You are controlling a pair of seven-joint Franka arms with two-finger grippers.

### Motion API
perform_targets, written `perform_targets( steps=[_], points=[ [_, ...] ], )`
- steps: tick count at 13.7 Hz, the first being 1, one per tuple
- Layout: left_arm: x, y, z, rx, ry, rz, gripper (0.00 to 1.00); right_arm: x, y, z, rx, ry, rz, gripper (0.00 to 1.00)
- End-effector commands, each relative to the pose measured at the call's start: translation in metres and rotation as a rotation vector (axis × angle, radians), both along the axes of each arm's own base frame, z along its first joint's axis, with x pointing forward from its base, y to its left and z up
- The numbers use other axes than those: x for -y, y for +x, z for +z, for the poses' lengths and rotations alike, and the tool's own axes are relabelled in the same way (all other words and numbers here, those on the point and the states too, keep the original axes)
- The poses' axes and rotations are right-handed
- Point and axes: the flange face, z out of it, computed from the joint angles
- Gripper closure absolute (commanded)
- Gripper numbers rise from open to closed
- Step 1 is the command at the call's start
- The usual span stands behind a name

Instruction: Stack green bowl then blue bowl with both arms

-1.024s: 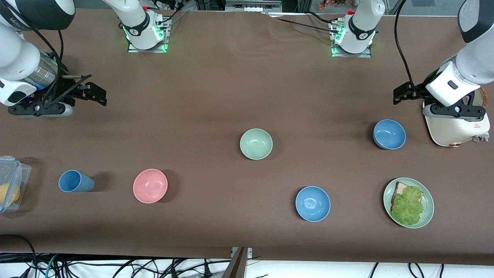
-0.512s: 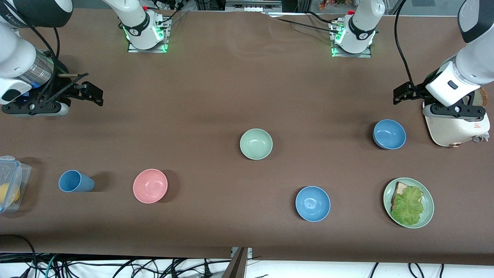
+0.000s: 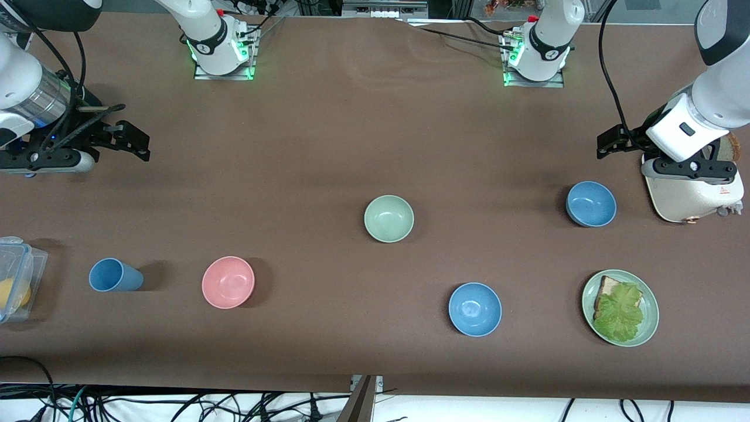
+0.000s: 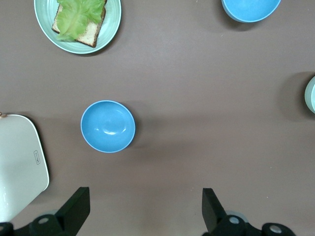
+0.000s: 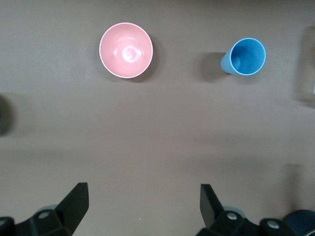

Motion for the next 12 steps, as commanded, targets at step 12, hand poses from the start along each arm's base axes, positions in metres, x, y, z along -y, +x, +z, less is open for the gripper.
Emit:
perform_targets(
  steps=[12],
  points=[
    [-0.151,0.050,-0.186,-0.088,-0.050,-0.103,0.00,0.002,0.001,0.005,-0.005,-0.002,-0.010,0.00]
  ],
)
